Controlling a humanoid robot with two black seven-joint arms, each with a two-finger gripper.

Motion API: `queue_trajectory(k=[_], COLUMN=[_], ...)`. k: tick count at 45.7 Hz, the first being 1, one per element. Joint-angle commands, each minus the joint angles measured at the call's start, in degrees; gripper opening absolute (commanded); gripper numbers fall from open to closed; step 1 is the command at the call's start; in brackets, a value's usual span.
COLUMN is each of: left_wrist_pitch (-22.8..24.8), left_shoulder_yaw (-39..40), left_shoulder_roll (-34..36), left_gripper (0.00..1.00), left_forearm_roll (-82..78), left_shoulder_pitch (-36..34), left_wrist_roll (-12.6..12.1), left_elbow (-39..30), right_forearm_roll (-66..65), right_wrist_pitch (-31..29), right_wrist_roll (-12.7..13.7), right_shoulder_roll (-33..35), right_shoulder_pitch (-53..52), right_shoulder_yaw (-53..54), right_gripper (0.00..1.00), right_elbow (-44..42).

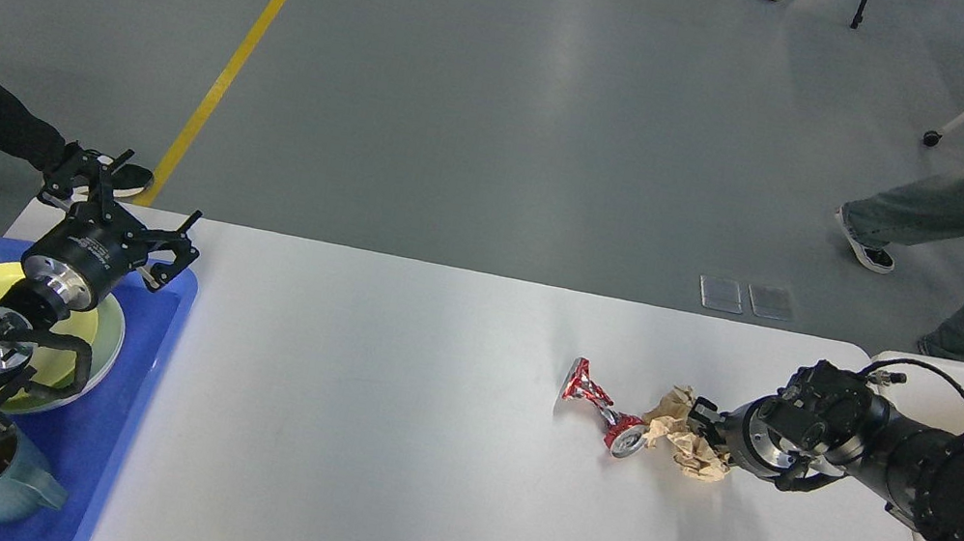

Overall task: Tidy desktop
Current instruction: 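Grasp the crumpled brown paper with the right gripper, then lift the crumpled brown paper and drop it into the white bin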

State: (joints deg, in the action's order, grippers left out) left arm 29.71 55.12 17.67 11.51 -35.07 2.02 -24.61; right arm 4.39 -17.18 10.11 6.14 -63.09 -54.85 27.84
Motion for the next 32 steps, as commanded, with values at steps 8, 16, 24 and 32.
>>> queue_trajectory(k=[8, 16, 24, 32], left_wrist_pitch=[0.0, 0.0, 0.0, 0.0], left_shoulder_yaw=[0.0, 0.0, 0.0, 0.0], left_shoulder_roll=[0.0, 0.0, 0.0, 0.0], left_gripper=[0.96, 0.96, 0.96, 0.96], left_forearm_roll=[0.0, 0.0, 0.0, 0.0], left_shoulder_pitch=[0.0, 0.0, 0.0, 0.0], left_wrist_roll=[0.0, 0.0, 0.0, 0.0], left_elbow=[0.0, 0.0, 0.0, 0.0], right_forearm_roll=[0.0, 0.1, 0.0, 0.0], right_wrist_pitch=[-0.1, -0.5, -1.8, -9.7], right_wrist_roll=[0.0, 0.0, -0.1, -0.2], right_shoulder_roll=[1.5, 8.8, 17.8, 23.7], right_shoulder_pitch=[-3.2, -11.6, -22.1, -33.1], right_shoulder_yaw=[0.1, 1.1, 3.1, 3.1], right_gripper=[0.00, 0.00, 0.00, 0.00], right_elbow=[0.5, 9.0, 20.2, 26.4])
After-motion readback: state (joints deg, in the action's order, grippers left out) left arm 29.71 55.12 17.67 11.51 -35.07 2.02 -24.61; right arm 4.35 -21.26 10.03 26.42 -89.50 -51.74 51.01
